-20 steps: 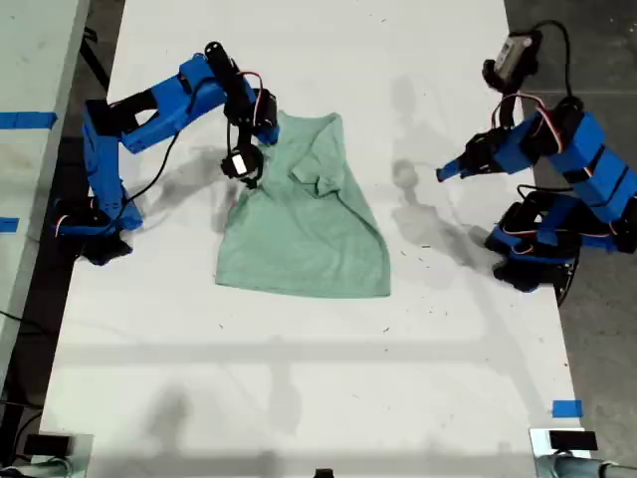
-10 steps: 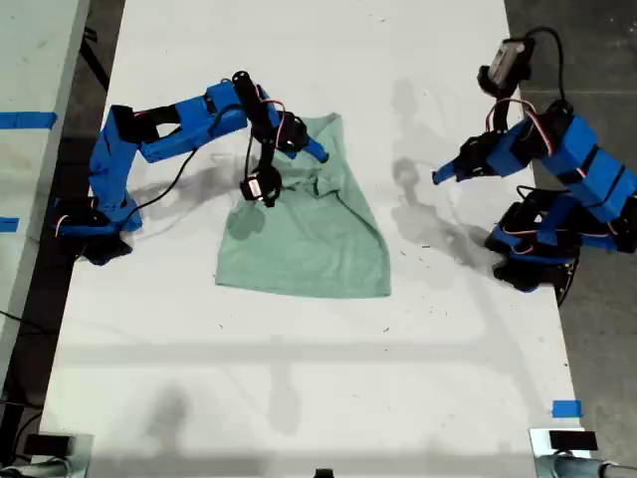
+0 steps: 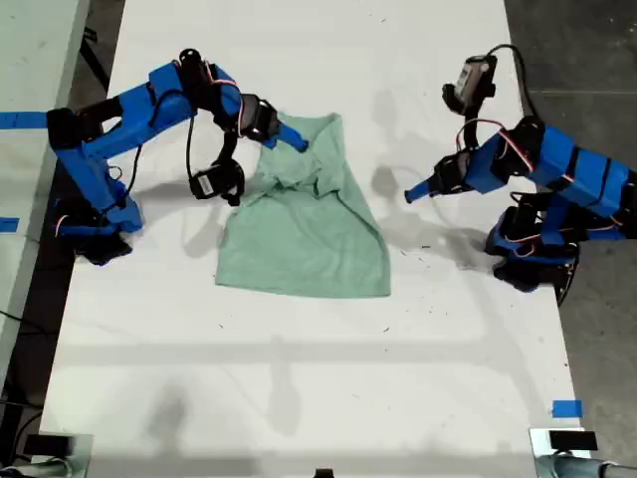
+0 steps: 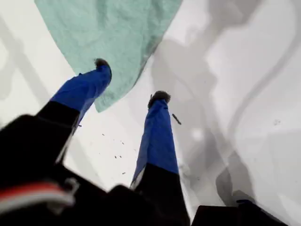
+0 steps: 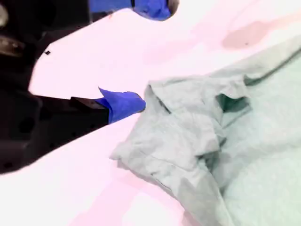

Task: Fold tshirt

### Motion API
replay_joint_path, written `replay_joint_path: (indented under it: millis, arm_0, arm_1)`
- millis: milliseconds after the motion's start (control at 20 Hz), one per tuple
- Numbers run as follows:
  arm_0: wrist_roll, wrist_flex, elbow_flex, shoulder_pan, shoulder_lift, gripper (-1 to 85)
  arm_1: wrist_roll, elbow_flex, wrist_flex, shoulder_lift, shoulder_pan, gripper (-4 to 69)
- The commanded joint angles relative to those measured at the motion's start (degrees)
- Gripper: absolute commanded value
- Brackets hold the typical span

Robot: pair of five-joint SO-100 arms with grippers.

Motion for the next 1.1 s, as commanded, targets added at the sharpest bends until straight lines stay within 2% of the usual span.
replay_joint_path:
  millis: [0, 150, 300, 700, 1050]
  arm_0:
    - [-5.63, -4.13, 13.01, 5.27, 10.72, 20.5]
    - [-11.69, -7.56, 26.46, 8.61, 18.98, 15.8]
    - [-15.21, -7.73, 34.37, 10.63, 23.64, 11.1]
    - [-18.02, -8.61, 37.27, 12.83, 25.05, 9.5]
    - [-17.84, -7.56, 37.35, 12.04, 24.79, 8.9]
  arm_1:
    - [0.44, -0.97, -5.01, -3.08, -4.92, 26.9]
    - [0.44, 2.2, -9.58, -8.26, -8.79, 30.2]
    - [1.32, 6.77, -15.03, -13.36, -11.43, 31.2]
    - [9.14, 10.55, -31.82, -28.83, -16.88, 30.2]
    - [13.8, 10.37, -32.26, -32.78, -15.73, 22.1]
